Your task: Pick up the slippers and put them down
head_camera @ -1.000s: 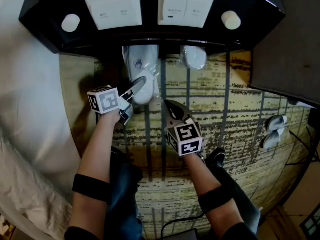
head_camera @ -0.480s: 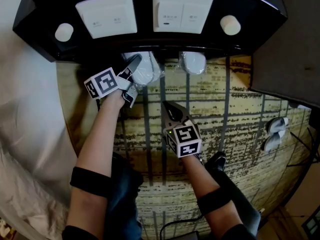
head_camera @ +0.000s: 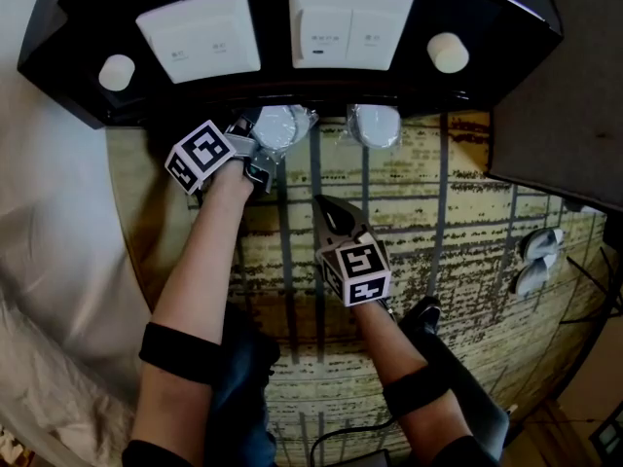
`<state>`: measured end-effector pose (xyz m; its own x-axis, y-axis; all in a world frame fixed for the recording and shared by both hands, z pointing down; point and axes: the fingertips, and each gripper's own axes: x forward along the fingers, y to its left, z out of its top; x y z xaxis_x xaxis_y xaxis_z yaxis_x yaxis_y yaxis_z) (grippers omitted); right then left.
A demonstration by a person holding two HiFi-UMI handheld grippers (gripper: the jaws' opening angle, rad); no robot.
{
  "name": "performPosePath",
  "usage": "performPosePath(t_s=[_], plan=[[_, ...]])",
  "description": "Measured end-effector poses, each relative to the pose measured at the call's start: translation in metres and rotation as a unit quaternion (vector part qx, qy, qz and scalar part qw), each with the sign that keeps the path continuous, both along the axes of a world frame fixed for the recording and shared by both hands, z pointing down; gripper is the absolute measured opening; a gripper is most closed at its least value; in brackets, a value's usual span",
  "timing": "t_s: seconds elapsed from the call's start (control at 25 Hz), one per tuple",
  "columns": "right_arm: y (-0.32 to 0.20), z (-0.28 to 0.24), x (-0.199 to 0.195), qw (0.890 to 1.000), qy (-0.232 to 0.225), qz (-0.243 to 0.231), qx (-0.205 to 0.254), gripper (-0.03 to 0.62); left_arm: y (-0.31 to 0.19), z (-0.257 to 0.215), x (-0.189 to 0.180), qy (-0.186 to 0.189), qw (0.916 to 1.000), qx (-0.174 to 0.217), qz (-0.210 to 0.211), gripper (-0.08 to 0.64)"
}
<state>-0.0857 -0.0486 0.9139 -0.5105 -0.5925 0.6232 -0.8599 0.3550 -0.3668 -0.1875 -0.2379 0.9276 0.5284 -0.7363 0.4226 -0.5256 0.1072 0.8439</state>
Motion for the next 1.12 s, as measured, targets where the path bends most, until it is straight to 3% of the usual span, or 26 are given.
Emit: performPosePath(t_s=[0.16, 0.28, 0.52, 0.6, 0.72, 0.84, 1.12], plan=[[-0.001, 0.003, 0.006, 1.000, 0.003, 0.003, 0.001, 0.002, -0.005, 0.000, -0.001, -0.004, 0.9993, -0.003, -0.036, 0.157], [-0.002, 0.001, 0.009, 1.000, 0.001, 0.005, 0.002, 0.002, -0.007, 0.000, -0.006, -0.027, 0.9984, -0.004, -0.050, 0.206], [0.004, -0.010, 0.013, 1.000, -0.003, 0.012, -0.005, 0.001, 0.003, -0.010, -0.014, -0.106, 0.9935, -0.013, -0.039, 0.395], [0.006, -0.021, 0.011, 1.000, -0.004, 0.010, -0.006, 0.001, 0.015, -0.013, -0.019, -0.143, 0.9889, -0.027, -0.030, 0.421], [0.009, -0.040, 0.007, 1.000, -0.005, 0.002, -0.003, 0.002, 0.031, -0.016, -0.031, -0.187, 0.9811, -0.045, -0.021, 0.426], [0.010, -0.059, 0.013, 1.000, 0.007, -0.007, 0.005, 0.002, 0.040, -0.032, -0.040, -0.206, 0.9769, -0.051, -0.020, 0.426], [0.020, -0.153, 0.029, 1.000, 0.020, -0.017, -0.008, 0.002, 0.094, -0.110, -0.059, -0.256, 0.9633, -0.080, 0.015, 0.426]])
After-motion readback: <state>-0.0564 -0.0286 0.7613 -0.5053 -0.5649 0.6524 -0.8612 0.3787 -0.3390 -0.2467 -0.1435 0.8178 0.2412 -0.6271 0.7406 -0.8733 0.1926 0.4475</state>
